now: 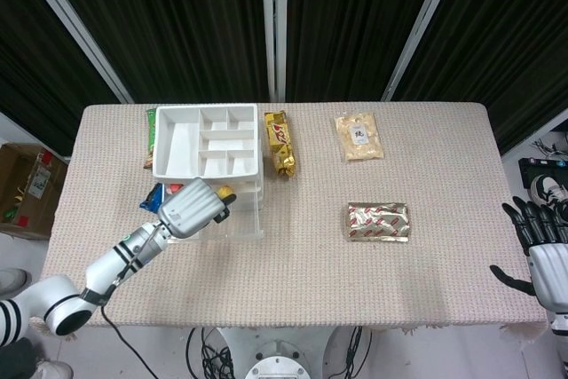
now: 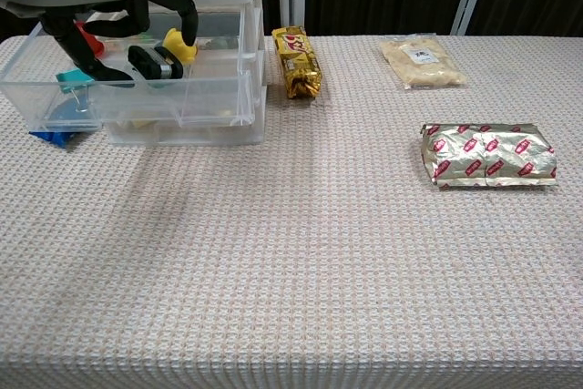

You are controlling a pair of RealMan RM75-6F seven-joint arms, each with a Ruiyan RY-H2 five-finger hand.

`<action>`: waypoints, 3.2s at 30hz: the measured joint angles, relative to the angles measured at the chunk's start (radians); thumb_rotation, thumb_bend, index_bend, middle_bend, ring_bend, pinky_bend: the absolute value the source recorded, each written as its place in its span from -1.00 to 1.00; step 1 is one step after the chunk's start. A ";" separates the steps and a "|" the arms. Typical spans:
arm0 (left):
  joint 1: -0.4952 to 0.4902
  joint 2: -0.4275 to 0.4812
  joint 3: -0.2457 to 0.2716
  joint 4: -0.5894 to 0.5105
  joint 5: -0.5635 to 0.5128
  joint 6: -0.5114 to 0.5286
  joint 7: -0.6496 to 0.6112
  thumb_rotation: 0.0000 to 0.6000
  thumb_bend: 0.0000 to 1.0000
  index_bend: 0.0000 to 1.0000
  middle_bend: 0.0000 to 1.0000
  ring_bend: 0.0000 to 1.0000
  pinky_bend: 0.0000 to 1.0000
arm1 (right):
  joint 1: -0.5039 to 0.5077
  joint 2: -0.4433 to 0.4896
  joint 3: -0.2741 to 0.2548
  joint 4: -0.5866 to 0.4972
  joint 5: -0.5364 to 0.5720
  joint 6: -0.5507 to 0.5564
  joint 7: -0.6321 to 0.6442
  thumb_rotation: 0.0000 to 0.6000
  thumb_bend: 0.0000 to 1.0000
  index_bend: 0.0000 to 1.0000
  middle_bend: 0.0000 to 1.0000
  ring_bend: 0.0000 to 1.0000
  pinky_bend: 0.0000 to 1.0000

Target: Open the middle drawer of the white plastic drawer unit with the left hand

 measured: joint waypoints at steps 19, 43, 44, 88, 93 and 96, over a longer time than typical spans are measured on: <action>0.001 0.004 0.029 0.018 0.028 0.062 -0.057 1.00 -0.03 0.02 0.75 0.86 1.00 | 0.005 -0.002 0.003 -0.003 0.006 -0.011 -0.001 1.00 -0.89 -1.00 -1.00 -1.00 -1.00; 0.065 -0.217 0.175 0.082 0.550 0.283 -0.042 1.00 -0.09 0.02 0.76 0.86 1.00 | -0.010 -0.016 -0.009 0.021 -0.019 0.020 0.020 1.00 -0.89 -1.00 -1.00 -1.00 -1.00; 0.061 -0.233 0.178 0.101 0.552 0.272 -0.036 1.00 -0.10 0.01 0.76 0.86 1.00 | -0.011 -0.016 -0.009 0.022 -0.019 0.020 0.020 1.00 -0.89 -1.00 -1.00 -1.00 -1.00; 0.478 0.001 0.070 0.101 -0.075 0.708 -0.372 1.00 -0.82 -0.40 -0.20 -0.23 -0.39 | 0.015 0.016 -0.015 -0.006 -0.055 -0.010 0.017 1.00 -0.89 -1.00 -1.00 -1.00 -1.00; 0.595 0.031 0.141 0.172 -0.108 0.704 -0.442 1.00 -0.82 -0.47 -0.30 -0.32 -0.47 | 0.028 0.001 -0.021 -0.004 -0.060 -0.035 0.015 1.00 -0.89 -1.00 -1.00 -1.00 -1.00; 0.646 0.026 0.170 0.184 -0.097 0.725 -0.451 1.00 -0.82 -0.48 -0.31 -0.32 -0.47 | 0.033 -0.012 -0.024 0.001 -0.069 -0.038 0.010 1.00 -0.89 -1.00 -1.00 -1.00 -1.00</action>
